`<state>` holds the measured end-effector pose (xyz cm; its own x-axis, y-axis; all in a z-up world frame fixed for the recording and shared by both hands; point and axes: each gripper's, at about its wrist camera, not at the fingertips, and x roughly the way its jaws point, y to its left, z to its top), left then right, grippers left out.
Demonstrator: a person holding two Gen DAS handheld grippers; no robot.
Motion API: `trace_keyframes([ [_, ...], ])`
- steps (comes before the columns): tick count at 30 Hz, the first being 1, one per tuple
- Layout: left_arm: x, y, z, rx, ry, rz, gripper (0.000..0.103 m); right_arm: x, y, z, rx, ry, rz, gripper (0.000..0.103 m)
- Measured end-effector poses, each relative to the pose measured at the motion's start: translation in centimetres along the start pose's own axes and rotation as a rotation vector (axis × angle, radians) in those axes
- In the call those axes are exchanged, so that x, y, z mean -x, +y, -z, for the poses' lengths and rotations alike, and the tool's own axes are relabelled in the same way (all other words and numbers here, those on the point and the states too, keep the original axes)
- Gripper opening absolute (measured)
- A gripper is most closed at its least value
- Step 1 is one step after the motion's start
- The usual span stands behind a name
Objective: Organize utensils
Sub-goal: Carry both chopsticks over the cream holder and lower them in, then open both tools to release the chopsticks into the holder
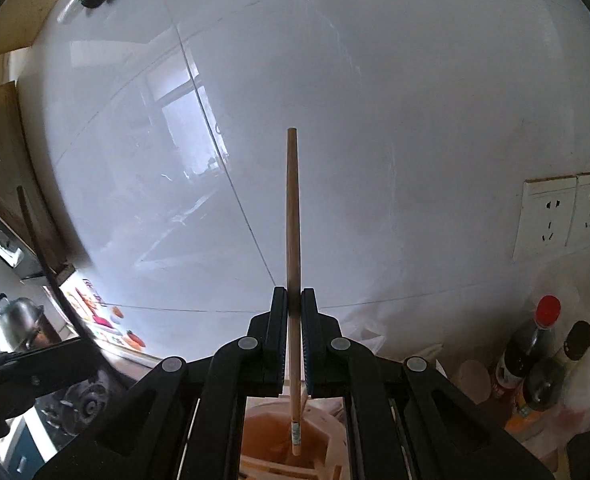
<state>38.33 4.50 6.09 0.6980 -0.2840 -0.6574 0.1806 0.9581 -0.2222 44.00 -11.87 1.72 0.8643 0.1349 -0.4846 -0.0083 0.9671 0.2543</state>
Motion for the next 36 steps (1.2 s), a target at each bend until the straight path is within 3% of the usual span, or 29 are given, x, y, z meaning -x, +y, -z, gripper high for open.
trace_keyframes([
  [14,-1.9,0.0,-0.2,-0.027,0.067,0.014,0.002,-1.2,-1.5,1.4,-0.009,0.038,0.003,0.007],
  [20,-1.9,0.3,0.2,0.014,0.149,0.013,0.007,-2.1,-1.8,2.1,0.001,0.117,-0.019,0.008],
  [21,-1.6,0.4,0.2,0.022,0.155,0.016,0.007,-1.9,-1.8,2.2,0.002,0.134,-0.027,0.01],
  [22,-1.1,0.5,0.2,0.017,0.15,-0.003,0.008,-1.7,-1.9,2.1,0.0,0.145,-0.038,0.024],
  [23,-0.5,0.6,0.3,0.012,0.136,-0.036,0.012,-1.1,-2.2,2.0,-0.01,0.152,-0.049,0.037],
  [24,-0.1,0.7,0.3,0.014,0.124,-0.056,0.031,-0.4,-2.5,1.9,-0.025,0.15,-0.057,0.061],
  [25,0.6,0.8,0.4,0.023,0.108,-0.065,0.066,0.4,-2.7,1.8,-0.036,0.141,-0.065,0.069],
  [27,2.2,1.4,0.9,0.056,0.059,-0.084,0.095,2.5,-3.4,1.4,-0.053,0.116,-0.064,0.069],
  [33,3.3,2.4,4.2,0.093,0.015,-0.168,0.103,8.9,-6.5,1.8,-0.109,0.122,0.025,0.078],
  [36,1.9,2.1,7.1,0.083,0.062,-0.209,0.103,11.0,-9.3,4.1,-0.148,0.163,0.093,0.086],
])
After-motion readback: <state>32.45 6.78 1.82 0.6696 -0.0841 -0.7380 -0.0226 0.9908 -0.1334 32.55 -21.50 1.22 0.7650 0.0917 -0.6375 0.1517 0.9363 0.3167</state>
